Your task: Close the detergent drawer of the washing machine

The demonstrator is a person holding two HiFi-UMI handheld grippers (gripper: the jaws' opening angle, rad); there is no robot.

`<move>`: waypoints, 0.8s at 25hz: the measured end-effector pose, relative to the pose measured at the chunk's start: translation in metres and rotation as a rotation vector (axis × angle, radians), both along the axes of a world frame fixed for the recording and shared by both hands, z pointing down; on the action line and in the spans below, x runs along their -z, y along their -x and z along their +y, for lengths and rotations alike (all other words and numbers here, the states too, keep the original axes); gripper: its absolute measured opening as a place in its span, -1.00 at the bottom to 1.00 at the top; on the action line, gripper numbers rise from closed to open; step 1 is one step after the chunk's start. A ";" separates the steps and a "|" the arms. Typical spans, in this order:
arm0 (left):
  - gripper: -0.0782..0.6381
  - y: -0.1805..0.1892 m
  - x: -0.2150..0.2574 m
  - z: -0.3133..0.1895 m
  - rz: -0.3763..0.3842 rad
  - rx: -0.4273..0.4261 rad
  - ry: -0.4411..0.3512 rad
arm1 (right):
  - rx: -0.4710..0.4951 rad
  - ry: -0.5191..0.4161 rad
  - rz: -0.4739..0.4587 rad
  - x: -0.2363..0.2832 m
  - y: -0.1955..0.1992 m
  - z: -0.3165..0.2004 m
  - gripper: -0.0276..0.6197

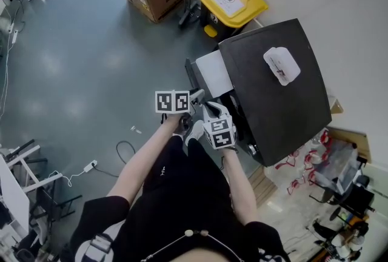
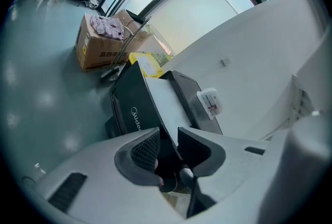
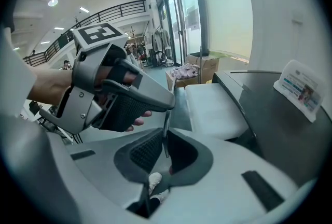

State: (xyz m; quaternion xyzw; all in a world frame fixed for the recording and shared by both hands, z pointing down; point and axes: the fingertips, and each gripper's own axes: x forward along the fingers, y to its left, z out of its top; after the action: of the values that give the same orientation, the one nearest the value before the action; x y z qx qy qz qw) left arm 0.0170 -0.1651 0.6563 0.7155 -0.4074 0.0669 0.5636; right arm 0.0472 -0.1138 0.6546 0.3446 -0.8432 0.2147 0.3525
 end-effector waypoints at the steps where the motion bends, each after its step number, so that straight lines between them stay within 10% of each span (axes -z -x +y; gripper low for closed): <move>1: -0.48 -0.002 0.000 -0.001 0.000 -0.002 -0.002 | -0.002 -0.001 0.001 0.000 -0.002 -0.001 -0.80; 20: -0.48 -0.029 -0.001 -0.024 0.013 -0.037 -0.002 | -0.062 -0.033 0.031 0.002 -0.030 -0.026 -0.81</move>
State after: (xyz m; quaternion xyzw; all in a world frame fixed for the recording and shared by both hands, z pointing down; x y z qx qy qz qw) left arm 0.0465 -0.1894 0.6570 0.7238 -0.3906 0.0725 0.5642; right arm 0.0770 -0.1397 0.6530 0.3794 -0.8301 0.2063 0.3529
